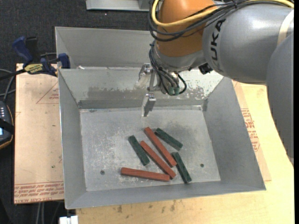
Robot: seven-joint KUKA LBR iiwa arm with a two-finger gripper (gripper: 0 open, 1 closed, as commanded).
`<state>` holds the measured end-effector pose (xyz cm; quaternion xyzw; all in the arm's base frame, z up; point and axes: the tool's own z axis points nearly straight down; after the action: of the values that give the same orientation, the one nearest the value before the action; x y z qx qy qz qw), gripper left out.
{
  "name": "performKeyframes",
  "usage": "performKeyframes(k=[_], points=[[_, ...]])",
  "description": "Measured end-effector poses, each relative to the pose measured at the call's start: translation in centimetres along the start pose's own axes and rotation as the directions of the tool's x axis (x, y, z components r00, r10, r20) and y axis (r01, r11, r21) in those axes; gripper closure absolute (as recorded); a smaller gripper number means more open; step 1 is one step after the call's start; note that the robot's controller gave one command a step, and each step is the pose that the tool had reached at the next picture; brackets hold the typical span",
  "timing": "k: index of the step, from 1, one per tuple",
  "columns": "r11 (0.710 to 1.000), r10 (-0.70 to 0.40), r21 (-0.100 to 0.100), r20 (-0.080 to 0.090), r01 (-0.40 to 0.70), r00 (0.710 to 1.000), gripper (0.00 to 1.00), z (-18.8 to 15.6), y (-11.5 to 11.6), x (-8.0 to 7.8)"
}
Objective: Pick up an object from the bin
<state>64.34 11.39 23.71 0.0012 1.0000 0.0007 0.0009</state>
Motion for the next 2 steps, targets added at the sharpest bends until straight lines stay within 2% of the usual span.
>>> performKeyframes(k=[1,2], points=[[1.000,0.000,0.000,0.000,0.000,1.000,0.00,0.0,0.0,0.0],[1.000,-0.016,0.000,0.005,0.016,1.000,0.00,4.5,0.5,5.1]])
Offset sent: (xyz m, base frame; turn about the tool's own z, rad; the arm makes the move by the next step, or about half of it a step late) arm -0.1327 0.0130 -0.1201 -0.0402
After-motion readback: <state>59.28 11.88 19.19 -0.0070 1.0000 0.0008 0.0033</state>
